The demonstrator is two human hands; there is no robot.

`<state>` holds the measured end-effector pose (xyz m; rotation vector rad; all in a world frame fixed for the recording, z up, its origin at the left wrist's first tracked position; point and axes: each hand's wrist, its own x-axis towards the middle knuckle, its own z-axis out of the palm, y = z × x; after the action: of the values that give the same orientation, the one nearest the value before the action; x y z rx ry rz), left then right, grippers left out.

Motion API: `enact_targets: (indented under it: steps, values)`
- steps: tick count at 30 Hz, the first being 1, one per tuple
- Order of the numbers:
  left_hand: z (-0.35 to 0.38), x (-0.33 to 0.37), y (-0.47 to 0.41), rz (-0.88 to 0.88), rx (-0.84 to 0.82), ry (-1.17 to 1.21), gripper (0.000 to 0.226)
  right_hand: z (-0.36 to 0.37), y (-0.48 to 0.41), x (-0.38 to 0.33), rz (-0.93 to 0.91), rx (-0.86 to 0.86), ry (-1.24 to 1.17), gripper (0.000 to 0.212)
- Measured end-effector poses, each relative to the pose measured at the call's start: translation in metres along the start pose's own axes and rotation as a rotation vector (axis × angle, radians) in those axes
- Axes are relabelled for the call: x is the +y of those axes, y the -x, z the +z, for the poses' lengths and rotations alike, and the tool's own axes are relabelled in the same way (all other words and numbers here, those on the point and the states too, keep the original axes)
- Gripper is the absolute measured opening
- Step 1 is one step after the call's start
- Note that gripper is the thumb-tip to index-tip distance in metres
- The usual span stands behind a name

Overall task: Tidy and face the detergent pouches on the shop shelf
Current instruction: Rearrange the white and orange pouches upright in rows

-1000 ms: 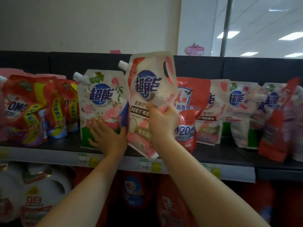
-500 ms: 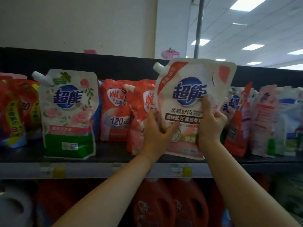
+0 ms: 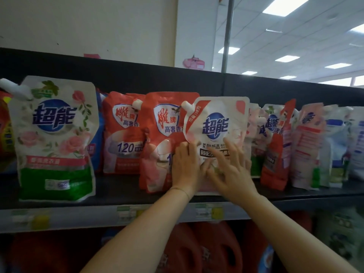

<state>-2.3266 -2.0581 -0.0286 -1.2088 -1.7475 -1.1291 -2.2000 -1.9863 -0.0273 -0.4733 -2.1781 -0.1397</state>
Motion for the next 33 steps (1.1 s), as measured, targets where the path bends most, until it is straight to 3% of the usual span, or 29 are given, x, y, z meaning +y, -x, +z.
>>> enact_targets:
  steps: [4, 8, 11, 13, 18, 20, 22, 25, 29, 33]
  values:
    - [-0.010, -0.013, 0.000, 0.056, -0.092, 0.166, 0.053, -0.008, -0.002, 0.018, -0.045, -0.463, -0.017, 0.091]
    - [-0.027, -0.020, 0.002, 0.114, 0.059, 0.306, 0.054, -0.007, -0.012, 0.025, -0.066, -0.600, 0.099, 0.112]
    - [-0.036, -0.023, 0.008, 0.103, 0.129, 0.179, 0.058, 0.007, -0.021, 0.022, -0.042, -0.622, 0.199, 0.111]
    - [-0.038, -0.032, 0.009, 0.126, 0.131, -0.037, 0.063, 0.015, -0.027, 0.018, -0.040, -0.618, 0.246, 0.109]
    - [-0.052, -0.065, -0.001, 0.013, -0.044, -0.374, 0.092, 0.033, -0.038, 0.000, 0.018, -0.593, 0.281, 0.111]
    - [-0.059, -0.068, -0.006, -0.193, -0.036, -0.319, 0.111, 0.042, -0.044, -0.009, 0.040, -0.575, 0.267, 0.113]
    - [-0.064, -0.072, -0.011, -0.441, 0.042, -0.109, 0.128, 0.053, -0.052, -0.017, 0.063, -0.551, 0.247, 0.114]
    - [-0.075, -0.080, -0.017, -0.653, 0.077, 0.179, 0.131, 0.063, -0.057, -0.020, 0.077, -0.541, 0.205, 0.114]
    - [-0.084, -0.094, -0.017, -0.614, 0.034, 0.269, 0.088, 0.065, -0.049, -0.013, 0.069, -0.475, 0.166, 0.113]
    - [-0.091, -0.107, -0.009, -0.489, 0.137, 0.214, 0.106, 0.065, -0.045, -0.010, 0.048, -0.439, 0.113, 0.117]
